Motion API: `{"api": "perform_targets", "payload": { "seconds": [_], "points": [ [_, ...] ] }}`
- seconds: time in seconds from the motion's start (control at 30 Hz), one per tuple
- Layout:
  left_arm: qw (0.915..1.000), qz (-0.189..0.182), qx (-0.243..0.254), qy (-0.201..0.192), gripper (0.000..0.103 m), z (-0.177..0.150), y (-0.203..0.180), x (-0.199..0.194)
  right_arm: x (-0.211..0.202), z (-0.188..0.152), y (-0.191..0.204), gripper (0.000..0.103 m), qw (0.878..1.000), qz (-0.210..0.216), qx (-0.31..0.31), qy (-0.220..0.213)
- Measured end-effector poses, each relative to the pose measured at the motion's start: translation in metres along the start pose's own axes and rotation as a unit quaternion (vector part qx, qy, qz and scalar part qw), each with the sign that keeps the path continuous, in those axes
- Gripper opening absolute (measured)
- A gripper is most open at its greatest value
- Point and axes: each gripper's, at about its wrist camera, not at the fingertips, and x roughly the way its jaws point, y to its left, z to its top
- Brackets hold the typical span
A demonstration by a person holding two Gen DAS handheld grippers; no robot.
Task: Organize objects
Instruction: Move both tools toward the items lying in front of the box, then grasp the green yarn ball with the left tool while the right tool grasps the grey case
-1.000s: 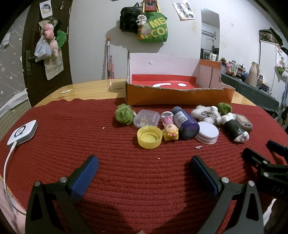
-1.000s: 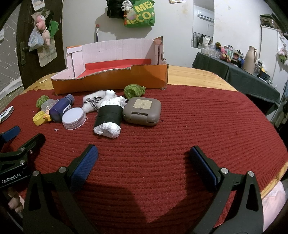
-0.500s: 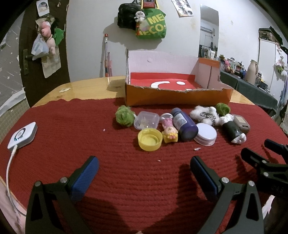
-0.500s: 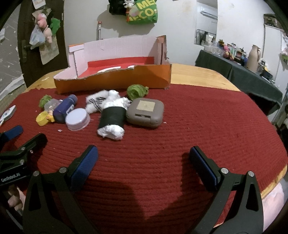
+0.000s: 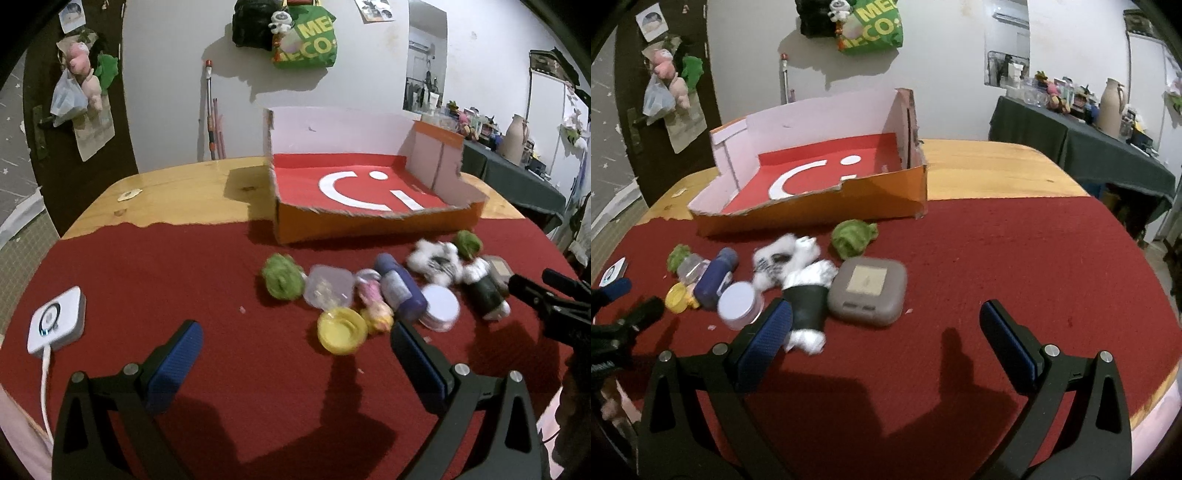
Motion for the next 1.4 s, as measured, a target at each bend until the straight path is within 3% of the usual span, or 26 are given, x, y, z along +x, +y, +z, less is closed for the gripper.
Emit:
{"api": "perform_targets", "payload": {
  "seconds": [0.23, 0.57, 1.03, 1.13, 1.23, 1.3, 1.33, 1.4],
  "points": [
    [0.9995, -0.013, 0.006, 0.028, 0.103, 0.02, 0.024, 0.024, 0.028, 0.009, -0.011, 0.103, 0.998, -0.007, 0.017, 0.056],
    [0.9961, -0.028, 0.048, 0.068, 0.098, 0.03, 0.036, 0.055, 0.034, 0.016, -0.008, 0.103, 0.997, -0.006, -0.002, 0.077],
    [0.9918, -0.015, 0.105, 0.07, 0.097, 0.033, 0.036, 0.065, 0.034, 0.015, -0.003, 0.103, 0.995, -0.023, -0.044, 0.081],
    [0.9907, -0.025, 0.114, 0.069, 0.088, 0.035, 0.033, 0.066, 0.037, 0.014, -0.001, 0.099, 0.995, -0.021, -0.05, 0.082],
    [0.9885, -0.058, 0.12, 0.071, 0.068, 0.038, 0.03, 0.067, 0.042, 0.016, -0.001, 0.08, 0.995, -0.003, -0.051, 0.089],
    [0.9861, -0.093, 0.116, 0.074, 0.044, 0.039, 0.028, 0.068, 0.043, 0.017, 0.001, 0.065, 0.995, 0.014, -0.055, 0.085],
    [0.9851, -0.106, 0.114, 0.074, 0.039, 0.04, 0.028, 0.069, 0.042, 0.017, 0.002, 0.058, 0.995, 0.018, -0.06, 0.081],
    [0.9845, -0.114, 0.114, 0.07, 0.033, 0.04, 0.026, 0.068, 0.042, 0.016, 0.004, 0.054, 0.995, 0.031, -0.064, 0.074]
  ]
}}
